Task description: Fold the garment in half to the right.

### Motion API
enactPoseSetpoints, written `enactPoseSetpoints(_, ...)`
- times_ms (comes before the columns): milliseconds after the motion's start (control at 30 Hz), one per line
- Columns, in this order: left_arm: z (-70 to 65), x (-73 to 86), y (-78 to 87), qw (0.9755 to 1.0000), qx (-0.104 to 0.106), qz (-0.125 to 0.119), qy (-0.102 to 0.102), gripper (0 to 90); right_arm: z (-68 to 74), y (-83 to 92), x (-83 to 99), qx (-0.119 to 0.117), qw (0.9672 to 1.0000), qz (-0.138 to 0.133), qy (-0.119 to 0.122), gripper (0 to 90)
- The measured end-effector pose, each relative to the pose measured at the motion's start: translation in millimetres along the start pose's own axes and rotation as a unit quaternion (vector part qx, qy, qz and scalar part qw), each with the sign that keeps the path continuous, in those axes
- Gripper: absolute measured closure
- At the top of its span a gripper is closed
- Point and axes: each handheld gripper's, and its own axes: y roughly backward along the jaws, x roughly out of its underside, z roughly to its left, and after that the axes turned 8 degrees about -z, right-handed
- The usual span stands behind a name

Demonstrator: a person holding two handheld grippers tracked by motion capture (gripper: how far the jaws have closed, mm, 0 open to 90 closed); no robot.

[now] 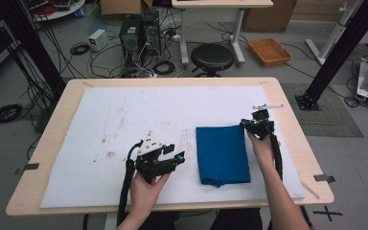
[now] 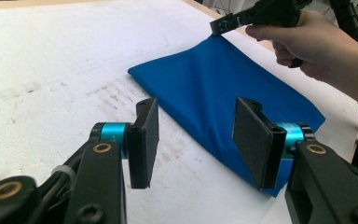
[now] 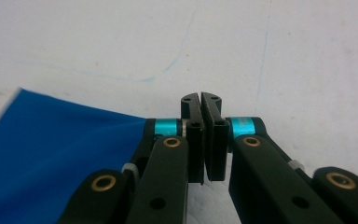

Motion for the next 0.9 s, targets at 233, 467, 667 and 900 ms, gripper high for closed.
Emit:
enactPoseSetpoints(233, 3.3, -1.2, 3.1, 1.0, -0.002, -0.002, 0.0, 50.9, -19.0, 9.4, 5.8, -0.008, 0.9978, -0.012, -0.064, 80.5)
enactPoseSetpoints(467, 9.1, -3.6, 15.1, 0.9998, -0.013, -0.011, -0.006, 50.9, -0.3, 54.6, 23.3, -0.041, 0.9982, -0.041, -0.016, 70.3)
enactPoseSetpoints(667, 12.9, -1.3, 34.3, 0.9984, -0.039, -0.028, -0.03, 49.6, 27.5, 105.9, 70.7, -0.05, 0.9968, -0.053, 0.032, 65.8)
enactPoseSetpoints(900, 18.3, 4.0, 55.4, 0.9964, -0.06, -0.045, -0.041, 48.4, 52.6, 123.6, 110.3, -0.036, 0.9962, -0.025, 0.075, 64.8)
